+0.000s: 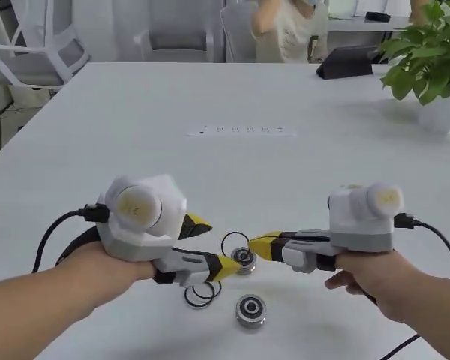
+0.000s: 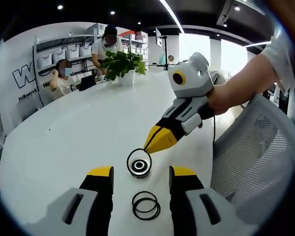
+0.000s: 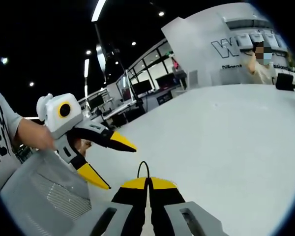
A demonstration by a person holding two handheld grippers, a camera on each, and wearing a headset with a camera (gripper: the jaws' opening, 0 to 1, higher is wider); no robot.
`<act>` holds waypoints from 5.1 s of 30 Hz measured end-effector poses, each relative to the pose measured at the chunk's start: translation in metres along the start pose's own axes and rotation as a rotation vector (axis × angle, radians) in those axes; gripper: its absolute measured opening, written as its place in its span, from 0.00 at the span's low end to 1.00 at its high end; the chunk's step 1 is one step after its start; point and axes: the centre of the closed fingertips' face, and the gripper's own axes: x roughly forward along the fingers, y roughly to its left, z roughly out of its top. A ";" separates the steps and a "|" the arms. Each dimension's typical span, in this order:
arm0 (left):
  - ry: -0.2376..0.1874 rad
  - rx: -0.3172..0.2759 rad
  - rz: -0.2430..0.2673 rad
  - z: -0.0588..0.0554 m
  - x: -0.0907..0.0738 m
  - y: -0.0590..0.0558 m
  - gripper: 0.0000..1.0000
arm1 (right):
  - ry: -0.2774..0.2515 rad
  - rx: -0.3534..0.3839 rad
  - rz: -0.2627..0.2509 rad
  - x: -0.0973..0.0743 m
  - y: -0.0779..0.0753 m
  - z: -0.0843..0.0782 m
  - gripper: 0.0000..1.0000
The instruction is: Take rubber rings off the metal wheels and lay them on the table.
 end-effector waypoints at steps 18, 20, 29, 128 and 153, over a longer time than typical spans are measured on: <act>-0.039 -0.069 0.029 -0.010 -0.047 0.001 0.64 | 0.015 -0.015 0.033 0.002 0.017 0.005 0.00; -0.046 -0.073 0.034 -0.009 -0.052 0.001 0.65 | 0.018 -0.017 0.039 0.003 0.020 0.005 0.00; -0.055 -0.086 0.056 -0.014 -0.070 0.002 0.70 | 0.038 -0.024 0.066 0.009 0.030 0.005 0.00; -0.022 -0.109 0.054 -0.024 -0.105 -0.005 0.79 | 0.092 -0.122 0.008 -0.027 0.037 -0.001 0.36; -0.022 -0.098 0.040 -0.021 -0.110 -0.013 0.81 | 0.173 -0.305 -0.060 -0.079 0.046 -0.015 0.70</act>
